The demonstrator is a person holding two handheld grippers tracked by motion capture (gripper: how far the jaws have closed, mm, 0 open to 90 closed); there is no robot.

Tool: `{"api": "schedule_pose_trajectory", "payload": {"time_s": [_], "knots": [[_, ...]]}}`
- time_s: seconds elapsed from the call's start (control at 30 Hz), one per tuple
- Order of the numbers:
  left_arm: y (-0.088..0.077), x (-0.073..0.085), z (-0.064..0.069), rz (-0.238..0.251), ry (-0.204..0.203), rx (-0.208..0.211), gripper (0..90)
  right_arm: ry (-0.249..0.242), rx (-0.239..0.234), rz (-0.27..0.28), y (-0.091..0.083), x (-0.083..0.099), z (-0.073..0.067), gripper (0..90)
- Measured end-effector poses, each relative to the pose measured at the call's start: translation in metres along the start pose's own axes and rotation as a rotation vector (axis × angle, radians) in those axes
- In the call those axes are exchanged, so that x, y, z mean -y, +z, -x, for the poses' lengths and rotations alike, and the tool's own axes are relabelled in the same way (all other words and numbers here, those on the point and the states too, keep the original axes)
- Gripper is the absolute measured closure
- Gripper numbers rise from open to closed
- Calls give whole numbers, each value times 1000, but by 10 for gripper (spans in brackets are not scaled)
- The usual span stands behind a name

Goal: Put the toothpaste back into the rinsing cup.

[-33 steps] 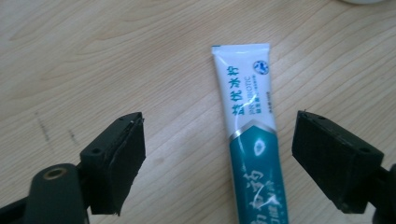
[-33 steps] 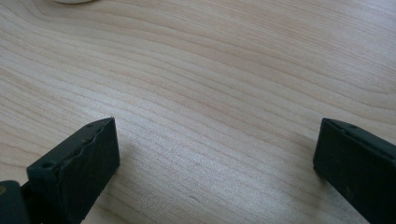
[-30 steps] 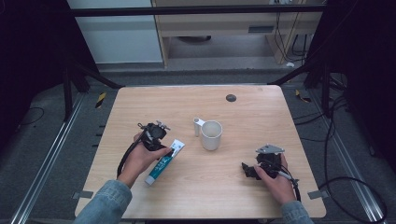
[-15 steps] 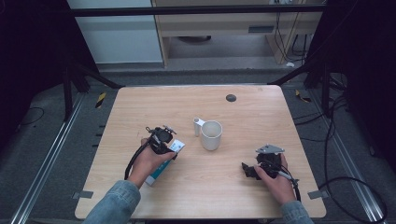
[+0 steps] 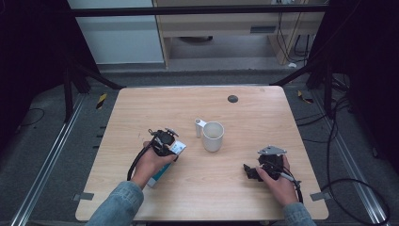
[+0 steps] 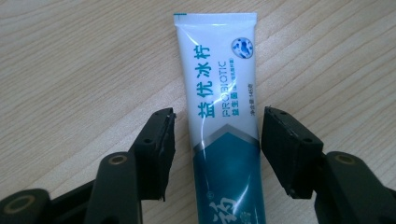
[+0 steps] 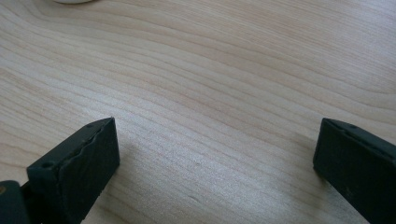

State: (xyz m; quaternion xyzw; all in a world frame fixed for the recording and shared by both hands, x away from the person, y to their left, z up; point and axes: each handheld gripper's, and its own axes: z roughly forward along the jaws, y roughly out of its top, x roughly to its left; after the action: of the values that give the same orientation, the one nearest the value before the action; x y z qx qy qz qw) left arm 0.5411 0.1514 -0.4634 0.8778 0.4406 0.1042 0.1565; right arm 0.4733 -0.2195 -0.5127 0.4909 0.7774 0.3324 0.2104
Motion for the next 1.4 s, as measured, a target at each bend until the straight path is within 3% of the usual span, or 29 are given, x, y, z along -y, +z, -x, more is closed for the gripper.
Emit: {"api": "schedule_pose_trajectory", "payload": {"time_s": [0.6, 0.77, 1.03, 1.23, 1.4], "knots": [[6, -3, -2, -21, -14, 32, 540, 0, 0, 0, 0, 0, 0, 6], [6, -4, -3, -27, 1, 37, 559, 0, 0, 0, 0, 0, 0, 6], [5, -6, -1, -32, 30, 34, 643, -1, 0, 1, 0, 0, 0, 6], [0, -7, -3, -28, 41, 54, 744, 0, 0, 0, 0, 0, 0, 6], [-1, -8, -3, -26, 51, 50, 768, 0, 0, 0, 0, 0, 0, 6]]}}
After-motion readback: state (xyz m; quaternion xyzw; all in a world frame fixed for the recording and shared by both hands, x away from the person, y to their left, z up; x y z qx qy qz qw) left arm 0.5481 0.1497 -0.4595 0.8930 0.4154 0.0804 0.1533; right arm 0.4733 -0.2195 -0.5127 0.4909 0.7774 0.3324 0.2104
